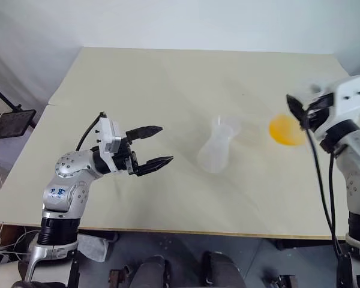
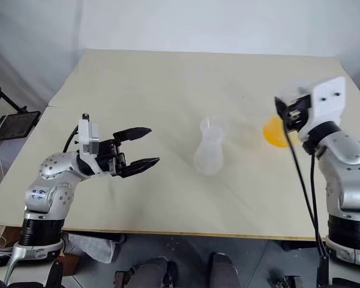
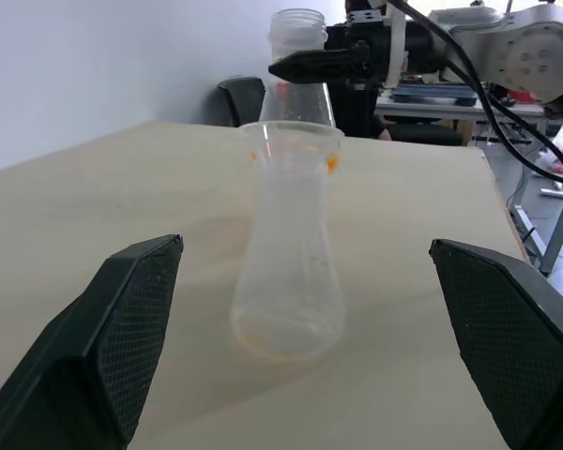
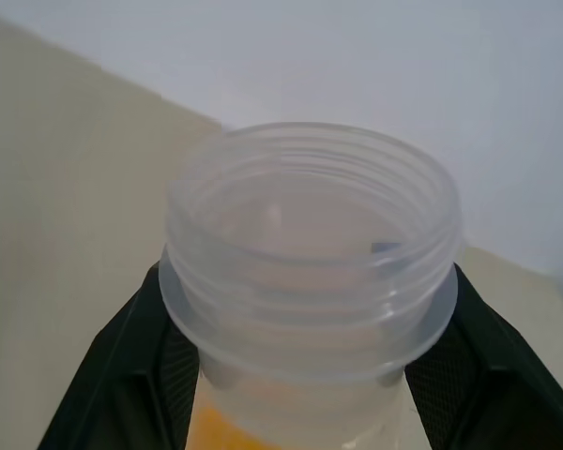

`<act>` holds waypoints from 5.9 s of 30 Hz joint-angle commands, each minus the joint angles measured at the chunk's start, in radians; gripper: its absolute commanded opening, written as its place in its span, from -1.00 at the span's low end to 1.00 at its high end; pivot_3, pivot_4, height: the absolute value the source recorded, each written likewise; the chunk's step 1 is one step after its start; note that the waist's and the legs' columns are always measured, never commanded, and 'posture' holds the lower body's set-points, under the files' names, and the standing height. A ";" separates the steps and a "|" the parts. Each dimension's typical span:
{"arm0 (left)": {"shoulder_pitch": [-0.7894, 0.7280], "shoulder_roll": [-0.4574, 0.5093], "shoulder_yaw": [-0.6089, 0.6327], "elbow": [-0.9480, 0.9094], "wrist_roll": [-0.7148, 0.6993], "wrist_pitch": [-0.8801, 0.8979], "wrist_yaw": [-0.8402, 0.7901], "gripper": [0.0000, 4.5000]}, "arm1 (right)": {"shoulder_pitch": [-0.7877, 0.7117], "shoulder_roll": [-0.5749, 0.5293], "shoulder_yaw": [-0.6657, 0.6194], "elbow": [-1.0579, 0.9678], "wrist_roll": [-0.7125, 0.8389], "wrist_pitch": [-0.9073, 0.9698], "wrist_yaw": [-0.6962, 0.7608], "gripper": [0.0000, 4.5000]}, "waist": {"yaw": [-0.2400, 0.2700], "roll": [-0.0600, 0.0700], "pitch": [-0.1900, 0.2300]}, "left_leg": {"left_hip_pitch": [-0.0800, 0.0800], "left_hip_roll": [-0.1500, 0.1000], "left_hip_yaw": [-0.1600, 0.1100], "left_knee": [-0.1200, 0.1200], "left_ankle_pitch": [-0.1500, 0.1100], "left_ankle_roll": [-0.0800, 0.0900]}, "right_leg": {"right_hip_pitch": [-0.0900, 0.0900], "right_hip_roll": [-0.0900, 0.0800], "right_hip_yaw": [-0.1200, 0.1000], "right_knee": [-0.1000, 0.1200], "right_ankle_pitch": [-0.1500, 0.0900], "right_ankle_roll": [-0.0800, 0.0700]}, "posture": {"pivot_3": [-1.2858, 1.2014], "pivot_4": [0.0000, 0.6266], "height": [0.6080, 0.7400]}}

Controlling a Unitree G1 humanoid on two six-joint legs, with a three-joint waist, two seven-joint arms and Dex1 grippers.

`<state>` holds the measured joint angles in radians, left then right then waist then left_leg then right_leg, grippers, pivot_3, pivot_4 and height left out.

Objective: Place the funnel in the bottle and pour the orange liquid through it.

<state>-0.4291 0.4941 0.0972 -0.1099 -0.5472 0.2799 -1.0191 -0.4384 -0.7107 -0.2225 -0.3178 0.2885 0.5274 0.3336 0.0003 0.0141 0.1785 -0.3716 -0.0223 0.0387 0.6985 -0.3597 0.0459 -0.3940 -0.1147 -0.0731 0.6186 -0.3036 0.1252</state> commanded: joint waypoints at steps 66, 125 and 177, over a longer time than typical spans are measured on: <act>-0.062 -0.019 -0.036 -0.009 -0.009 -0.009 0.027 1.00 | -0.086 -0.054 0.343 -0.014 -1.068 -0.604 -0.050 0.10 | -0.002 -0.001 0.000 | 0.000 0.000 0.000 -0.001 0.001 -0.001 | 0.000 0.002 -0.007 -0.001 0.000 0.000 | 0.03 -0.52 1.00; -0.032 -0.015 -0.020 0.036 -0.004 -0.068 -0.014 1.00 | -0.069 -0.093 0.289 0.052 -1.189 -0.722 -0.129 0.10 | -0.002 -0.001 0.000 | 0.000 0.000 0.000 0.000 0.001 -0.002 | 0.000 0.003 -0.006 -0.001 0.000 0.000 | 0.03 -0.52 1.00; -0.029 -0.021 -0.023 0.050 -0.003 -0.100 -0.006 1.00 | -0.080 -0.090 0.310 0.082 -1.254 -0.787 -0.163 0.10 | -0.002 -0.001 0.000 | 0.000 0.000 0.000 0.000 0.001 -0.002 | 0.000 0.003 -0.006 -0.001 0.000 0.000 | 0.03 -0.52 1.00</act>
<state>-0.4591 0.4740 0.0600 -0.0302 -0.5455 0.1949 -1.0269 -0.5046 -0.7843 0.1055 -0.2238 -0.9648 -0.2541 0.1912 -0.0022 0.0135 0.1790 -0.3716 -0.0222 0.0389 0.6980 -0.3588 0.0443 -0.3937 -0.1119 -0.0794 0.6177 -0.3037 0.1252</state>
